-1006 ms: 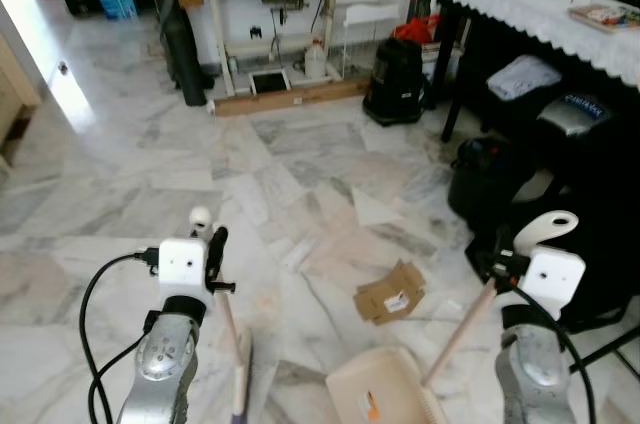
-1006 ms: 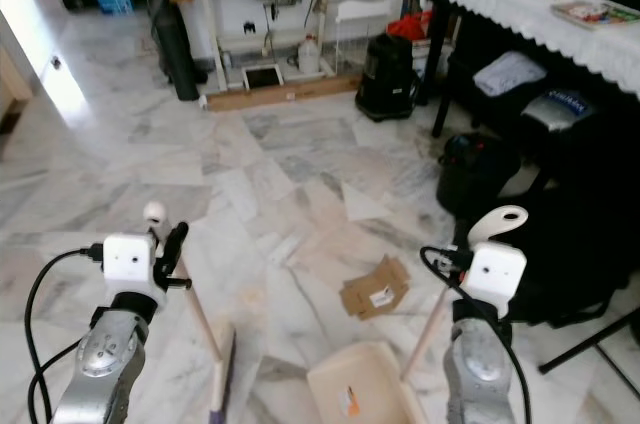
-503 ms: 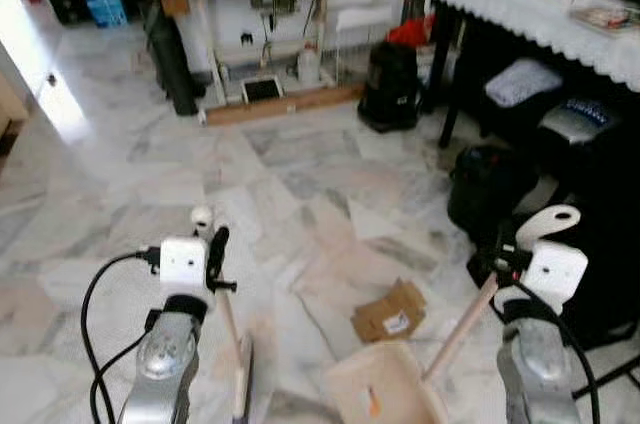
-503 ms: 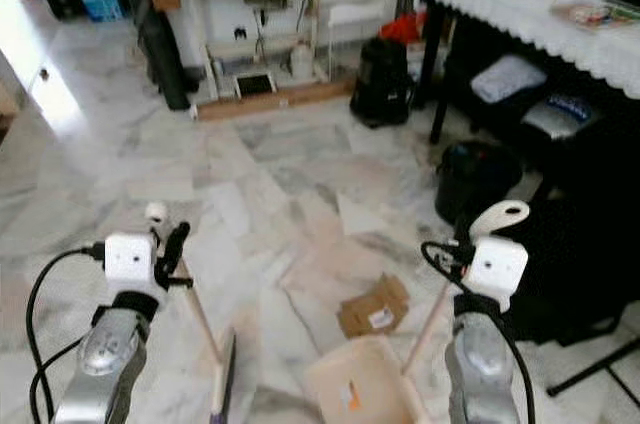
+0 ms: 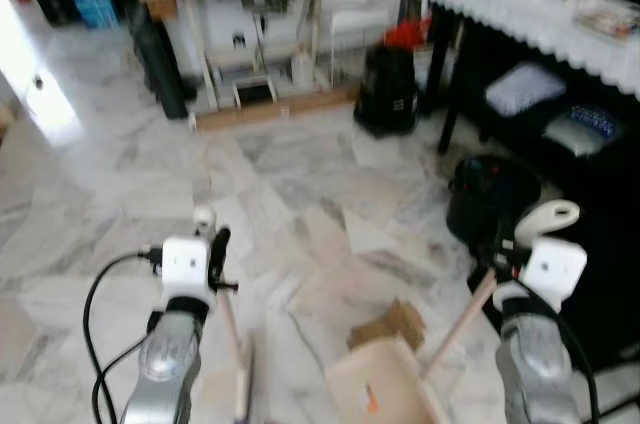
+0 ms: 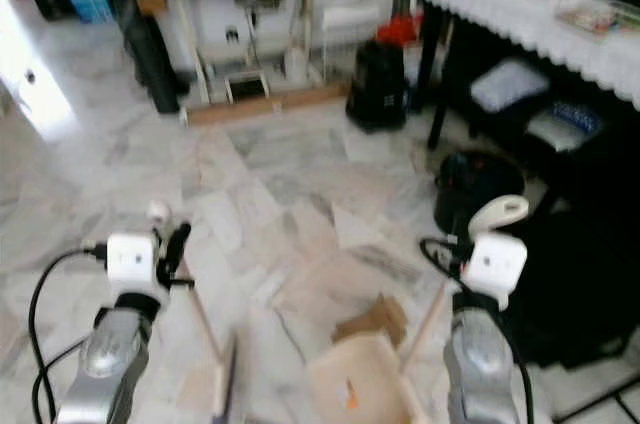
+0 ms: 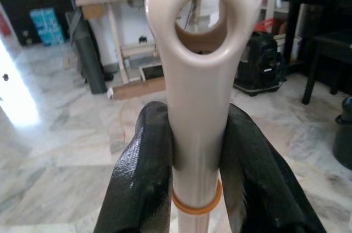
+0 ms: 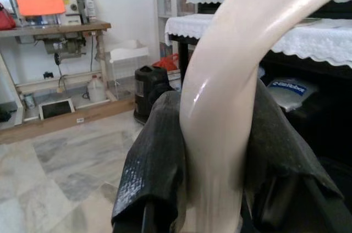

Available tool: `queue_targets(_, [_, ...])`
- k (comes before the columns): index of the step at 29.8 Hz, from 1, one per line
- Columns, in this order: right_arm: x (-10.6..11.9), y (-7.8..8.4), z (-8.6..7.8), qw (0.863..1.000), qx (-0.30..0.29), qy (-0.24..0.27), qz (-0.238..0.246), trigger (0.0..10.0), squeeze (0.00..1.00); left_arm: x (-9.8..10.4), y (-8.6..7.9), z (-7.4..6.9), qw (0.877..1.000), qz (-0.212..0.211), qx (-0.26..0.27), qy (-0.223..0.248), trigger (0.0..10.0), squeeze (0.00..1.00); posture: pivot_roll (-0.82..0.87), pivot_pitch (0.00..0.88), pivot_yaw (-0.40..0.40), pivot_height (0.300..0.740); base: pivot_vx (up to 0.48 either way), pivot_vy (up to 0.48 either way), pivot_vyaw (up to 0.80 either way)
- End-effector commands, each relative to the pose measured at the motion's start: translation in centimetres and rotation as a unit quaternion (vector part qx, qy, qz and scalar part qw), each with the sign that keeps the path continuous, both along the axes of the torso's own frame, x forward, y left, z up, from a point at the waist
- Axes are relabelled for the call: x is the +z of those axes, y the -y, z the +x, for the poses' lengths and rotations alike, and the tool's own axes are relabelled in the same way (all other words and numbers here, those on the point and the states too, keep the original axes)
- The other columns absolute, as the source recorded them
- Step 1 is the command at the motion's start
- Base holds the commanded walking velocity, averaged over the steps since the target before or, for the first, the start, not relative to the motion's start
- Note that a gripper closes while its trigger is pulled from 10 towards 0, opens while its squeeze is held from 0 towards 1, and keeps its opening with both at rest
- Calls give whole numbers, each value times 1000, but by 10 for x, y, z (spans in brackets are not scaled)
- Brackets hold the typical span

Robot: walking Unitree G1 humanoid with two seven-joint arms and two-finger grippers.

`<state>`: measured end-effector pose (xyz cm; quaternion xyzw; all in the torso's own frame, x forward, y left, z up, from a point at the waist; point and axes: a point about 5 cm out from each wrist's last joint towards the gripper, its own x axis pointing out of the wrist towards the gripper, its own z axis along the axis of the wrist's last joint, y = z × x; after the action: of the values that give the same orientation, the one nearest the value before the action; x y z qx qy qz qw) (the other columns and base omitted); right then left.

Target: Sweep floor

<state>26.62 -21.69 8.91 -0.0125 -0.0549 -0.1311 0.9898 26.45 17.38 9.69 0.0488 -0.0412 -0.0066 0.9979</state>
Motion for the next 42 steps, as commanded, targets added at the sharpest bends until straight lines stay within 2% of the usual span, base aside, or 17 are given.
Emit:
queue_targets(1, [15,-6,5,999,10,33,3,10000,0,11,-5,3,1000,7,7,23,10000,0,-21,0,10,740,337,0,0])
queue_targets(24, [30,-4,7,998,7,55,2,10000,0,10,-4,6,1000,4,11,21,10000,0,-23,0,13,740,332,0,0])
queue_targets(38, [34,-5,10,998,12,57,1,10000,0,10,-4,5,1000,2,15,21,10000,0,-20,0,7,740,0,0,0])
queue_targets(42, [36,-7,10,998,21,61,-20,10000,0,9,-4,5,1000,7,16,19,10000,0,-20,0,7,740,0,0,0])
